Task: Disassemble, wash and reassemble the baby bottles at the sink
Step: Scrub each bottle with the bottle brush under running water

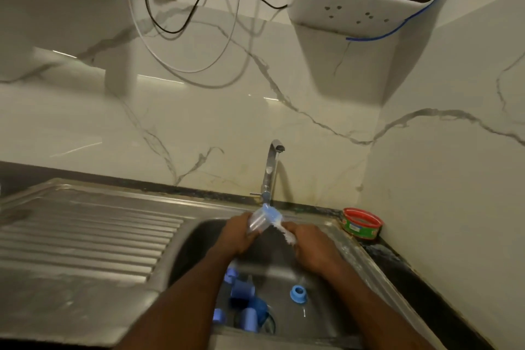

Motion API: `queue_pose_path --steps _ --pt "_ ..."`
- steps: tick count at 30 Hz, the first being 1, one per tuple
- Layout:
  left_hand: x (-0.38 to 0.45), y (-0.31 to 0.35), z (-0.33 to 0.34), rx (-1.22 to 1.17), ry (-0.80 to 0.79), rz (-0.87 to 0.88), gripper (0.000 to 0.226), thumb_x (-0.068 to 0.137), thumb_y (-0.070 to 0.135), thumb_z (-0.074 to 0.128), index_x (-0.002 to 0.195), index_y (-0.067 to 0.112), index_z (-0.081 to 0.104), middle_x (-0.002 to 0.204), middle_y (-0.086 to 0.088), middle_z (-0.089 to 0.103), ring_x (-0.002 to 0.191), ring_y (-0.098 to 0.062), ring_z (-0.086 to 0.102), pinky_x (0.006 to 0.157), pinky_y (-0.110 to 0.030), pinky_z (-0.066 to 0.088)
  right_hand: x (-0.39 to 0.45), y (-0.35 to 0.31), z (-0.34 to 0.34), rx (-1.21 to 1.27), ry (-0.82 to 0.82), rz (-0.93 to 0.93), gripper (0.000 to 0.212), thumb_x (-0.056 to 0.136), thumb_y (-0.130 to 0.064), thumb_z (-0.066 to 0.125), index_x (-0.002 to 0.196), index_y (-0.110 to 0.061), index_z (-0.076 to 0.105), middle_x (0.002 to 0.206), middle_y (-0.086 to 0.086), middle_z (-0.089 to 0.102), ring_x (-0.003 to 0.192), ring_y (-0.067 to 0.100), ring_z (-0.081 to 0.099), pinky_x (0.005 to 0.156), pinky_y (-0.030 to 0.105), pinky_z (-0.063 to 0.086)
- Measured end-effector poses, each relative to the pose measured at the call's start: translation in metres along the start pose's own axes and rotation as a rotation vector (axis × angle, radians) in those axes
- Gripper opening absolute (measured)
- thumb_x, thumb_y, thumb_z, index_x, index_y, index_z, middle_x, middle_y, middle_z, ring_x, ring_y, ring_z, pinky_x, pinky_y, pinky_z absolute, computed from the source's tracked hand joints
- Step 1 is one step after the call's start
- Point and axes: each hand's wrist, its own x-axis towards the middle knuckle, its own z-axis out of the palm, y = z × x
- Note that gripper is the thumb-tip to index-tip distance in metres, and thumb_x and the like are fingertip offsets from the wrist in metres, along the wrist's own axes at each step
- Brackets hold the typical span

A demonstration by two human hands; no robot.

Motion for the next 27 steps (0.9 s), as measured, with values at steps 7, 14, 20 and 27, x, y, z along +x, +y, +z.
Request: queue_pose_path --steps 7,14,20,27 --pt "-0.009 0.015 -0.002 -0.074 -0.132 0.096 0.059 0.100 0.043 0.060 0.151 0.019 0.042 0.148 -0.005 0.051 0.136 -0.022 0.049 0.111 -0.033 0.036 0.001 -0.002 -0.005 0.066 0.134 0.068 0.045 0.099 -0.016 0.055 0.142 -0.032 0.050 0.121 0.002 0.065 0.106 0.026 0.065 0.091 0.038 0.053" --pt "0.002 -0.003 0.000 -0.144 0.072 -0.093 0.055 0.096 0.053 0.061 0.136 0.018 0.050 0.125 -0.009 0.065 0.106 -0.024 0.065 0.094 -0.044 0.055 -0.015 -0.001 -0.015 0.123 0.267 0.046 0.032 0.096 -0.031 0.054 0.128 -0.037 0.057 0.113 0.000 0.070 0.102 0.027 0.066 0.088 0.043 0.053" --pt "0.003 0.003 0.012 -0.130 -0.017 0.120 0.058 0.097 0.055 0.058 0.139 0.015 0.053 0.128 -0.008 0.066 0.106 -0.016 0.062 0.089 -0.030 0.051 -0.004 -0.002 -0.010 0.162 0.262 0.123 0.024 0.100 -0.037 0.056 0.124 -0.037 0.062 0.109 -0.001 0.072 0.096 0.022 0.067 0.087 0.042 0.056" --pt "0.006 -0.015 0.006 -0.160 0.061 0.012 0.049 0.098 0.051 0.059 0.135 0.019 0.054 0.124 -0.005 0.065 0.105 -0.017 0.064 0.093 -0.036 0.054 -0.009 -0.006 -0.008 0.048 0.286 0.085 0.032 0.101 -0.034 0.049 0.131 -0.041 0.057 0.113 -0.002 0.072 0.101 0.026 0.067 0.082 0.039 0.053"
